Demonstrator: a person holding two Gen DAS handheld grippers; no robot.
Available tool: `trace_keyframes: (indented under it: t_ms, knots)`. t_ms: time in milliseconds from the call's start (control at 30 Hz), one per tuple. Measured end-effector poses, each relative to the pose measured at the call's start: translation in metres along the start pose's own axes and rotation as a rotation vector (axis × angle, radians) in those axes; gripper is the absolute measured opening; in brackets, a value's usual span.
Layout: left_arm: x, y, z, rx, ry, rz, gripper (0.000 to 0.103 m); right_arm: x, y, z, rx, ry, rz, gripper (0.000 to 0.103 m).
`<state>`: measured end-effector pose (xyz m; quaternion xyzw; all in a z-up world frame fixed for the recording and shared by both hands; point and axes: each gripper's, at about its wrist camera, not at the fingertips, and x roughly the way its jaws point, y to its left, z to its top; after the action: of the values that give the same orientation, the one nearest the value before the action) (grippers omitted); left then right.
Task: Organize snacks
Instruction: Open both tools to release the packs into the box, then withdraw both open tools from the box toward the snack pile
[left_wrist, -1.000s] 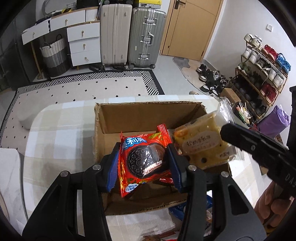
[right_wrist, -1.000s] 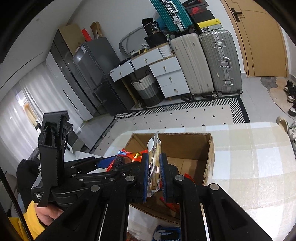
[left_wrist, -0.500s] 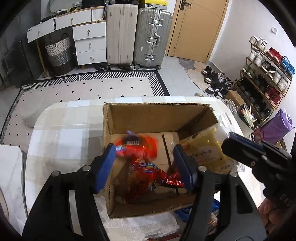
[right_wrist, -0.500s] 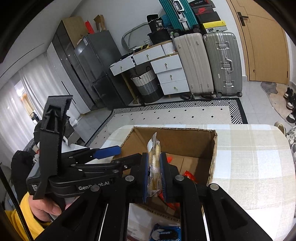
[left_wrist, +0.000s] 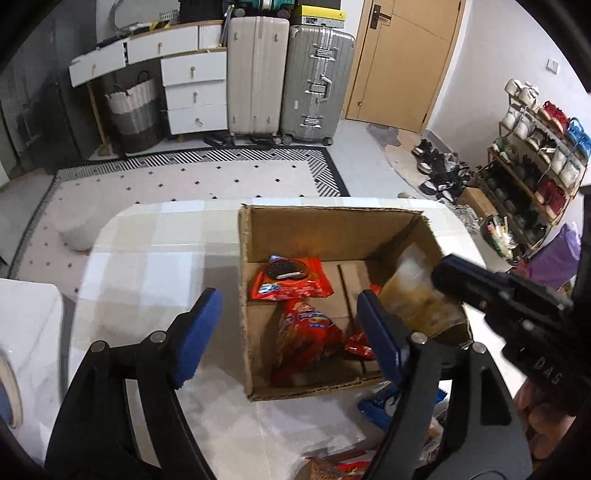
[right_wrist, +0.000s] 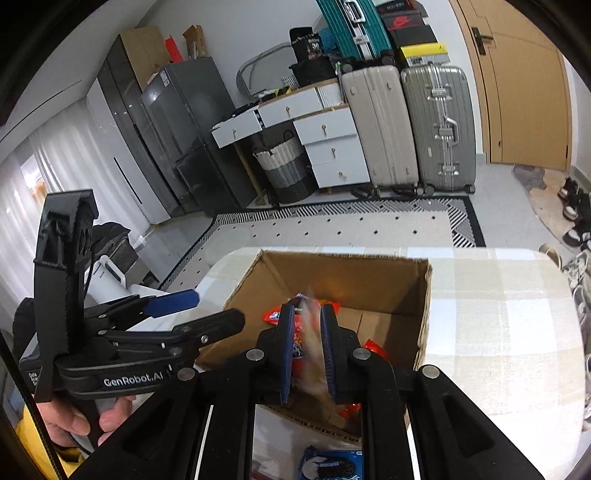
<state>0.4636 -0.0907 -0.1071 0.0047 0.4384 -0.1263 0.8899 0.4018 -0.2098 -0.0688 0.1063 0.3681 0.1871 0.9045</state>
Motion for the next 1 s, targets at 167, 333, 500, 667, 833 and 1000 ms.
trace_keyframes:
  t_ms: [167, 333, 500, 667, 833, 1000]
  knots:
    - [-0.029, -0.006, -0.008, 0.015, -0.02, 0.0, 0.076, -0.018, 0.007, 0.005, -0.006, -0.03, -0.017, 0.015]
    - [-0.067, -0.014, -0.021, 0.028, -0.043, -0.004, 0.078, -0.06, 0.019, 0.006, -0.003, -0.103, -0.006, 0.025]
    - [-0.111, -0.022, -0.038, 0.033, -0.078, -0.011, 0.079, -0.104, 0.039, 0.001, -0.027, -0.155, -0.003, 0.026]
    - [-0.156, -0.033, -0.06, 0.045, -0.111, -0.009, 0.08, -0.148, 0.061, -0.016, -0.05, -0.203, 0.012, 0.026]
    - [-0.2, -0.045, -0.083, 0.057, -0.147, -0.023, 0.082, -0.191, 0.079, -0.044, -0.065, -0.242, 0.01, 0.042]
    - [-0.247, -0.053, -0.11, 0.082, -0.185, -0.019, 0.082, -0.237, 0.102, -0.068, -0.102, -0.298, -0.004, 0.05]
